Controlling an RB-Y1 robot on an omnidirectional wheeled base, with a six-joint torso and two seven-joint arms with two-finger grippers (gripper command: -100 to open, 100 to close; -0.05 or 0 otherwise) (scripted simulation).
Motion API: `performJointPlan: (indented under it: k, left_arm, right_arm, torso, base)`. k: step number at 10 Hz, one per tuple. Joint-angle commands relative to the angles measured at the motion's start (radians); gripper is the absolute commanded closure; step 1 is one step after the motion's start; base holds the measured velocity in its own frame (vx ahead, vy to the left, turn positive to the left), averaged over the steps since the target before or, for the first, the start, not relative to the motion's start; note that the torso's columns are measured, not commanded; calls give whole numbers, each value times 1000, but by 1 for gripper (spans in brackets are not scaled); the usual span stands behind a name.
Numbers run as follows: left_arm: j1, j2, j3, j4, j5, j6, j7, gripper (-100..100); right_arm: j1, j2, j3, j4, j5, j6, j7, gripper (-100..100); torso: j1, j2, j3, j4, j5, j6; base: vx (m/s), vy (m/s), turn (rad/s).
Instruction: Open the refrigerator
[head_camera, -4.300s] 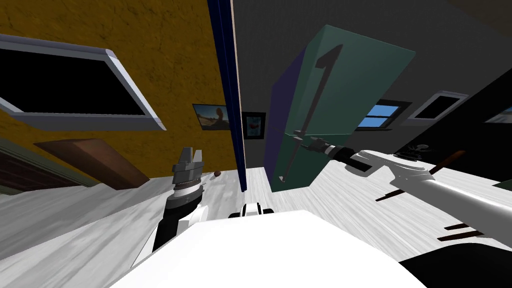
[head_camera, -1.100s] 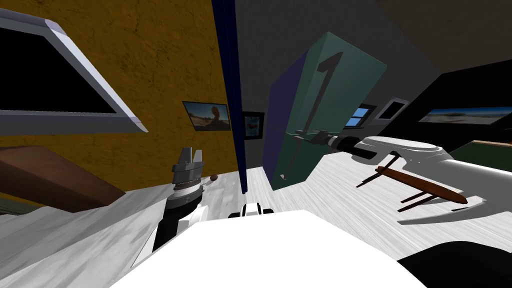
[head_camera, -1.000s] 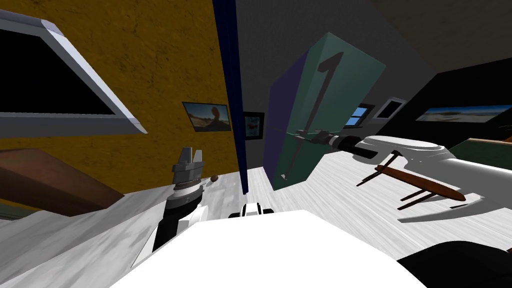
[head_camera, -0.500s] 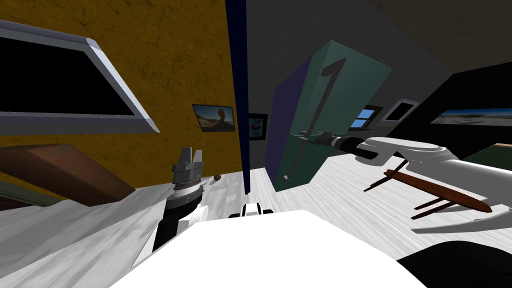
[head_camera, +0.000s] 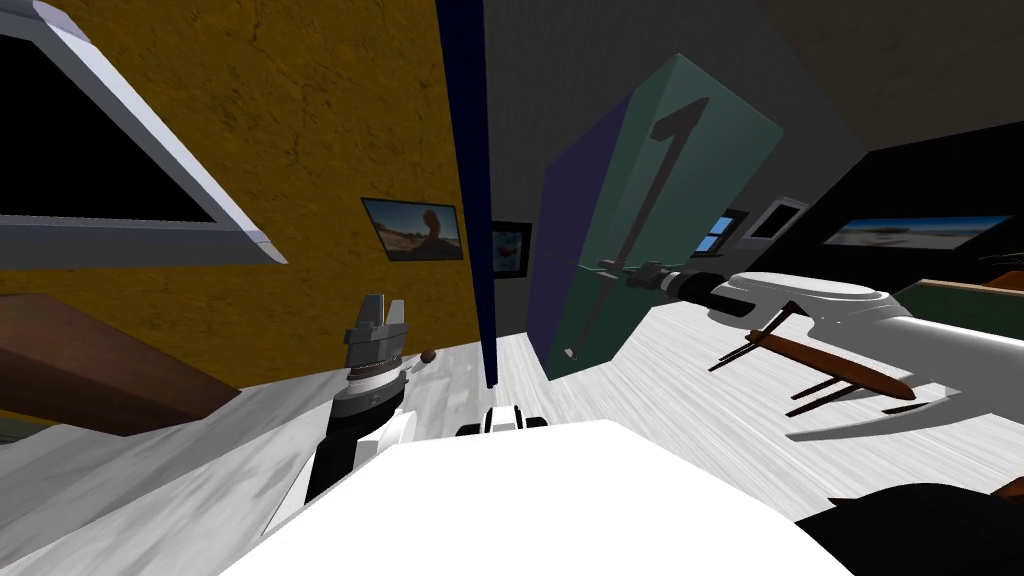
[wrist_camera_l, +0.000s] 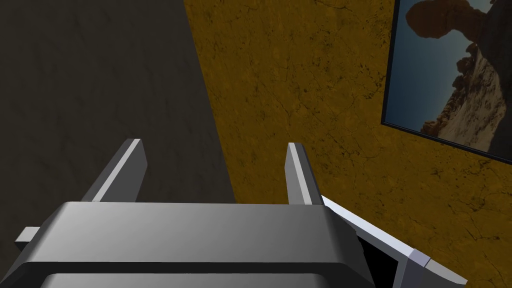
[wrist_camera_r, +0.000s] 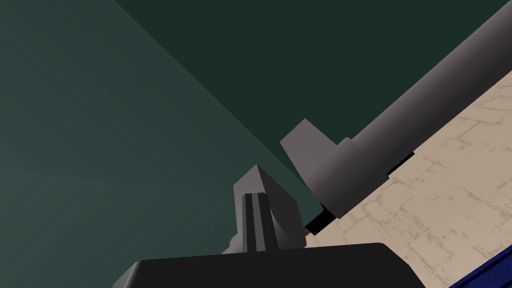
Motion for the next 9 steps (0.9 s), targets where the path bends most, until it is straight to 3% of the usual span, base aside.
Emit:
performJointPlan:
  k: [1,5,6,7,8,9]
  left_arm:
    - [0,0,0,0,0,0,0,0]
    - [0,0,0,0,0,0,0,0]
    - [0,0,0,0,0,0,0,0]
    - [0,0,0,0,0,0,0,0]
    - [0,0,0,0,0,0,0,0]
    - [0,0,0,0,0,0,0,0]
  right_arm:
    - [0,0,0,1,0,0,0,100]
    - [0,0,0,1,0,0,0,100]
    - [0,0,0,1,0,0,0,-100]
    - [0,0,-1,2,0,1,0,-100]
    - [-2,0,-4,5,0,4,0,100]
    - [-1,1,-10,-16,-4,-10,5,100]
  torso:
    - [0,-1,0,0,0,0]
    - [1,-4,-3,-1,1,1]
    - [1,-4,-2,-1,0,1]
    - [2,-4,-2,-1,0,0]
    - [3,-4,-3,-3,0,-2]
    - [4,-6,-4,-4,0,-2]
  base:
    - [0,0,0]
    - [0,0,0]
    - [0,0,0]
    - [3,-9,-27]
    - [1,-13,-24]
    - [-87,-109,0]
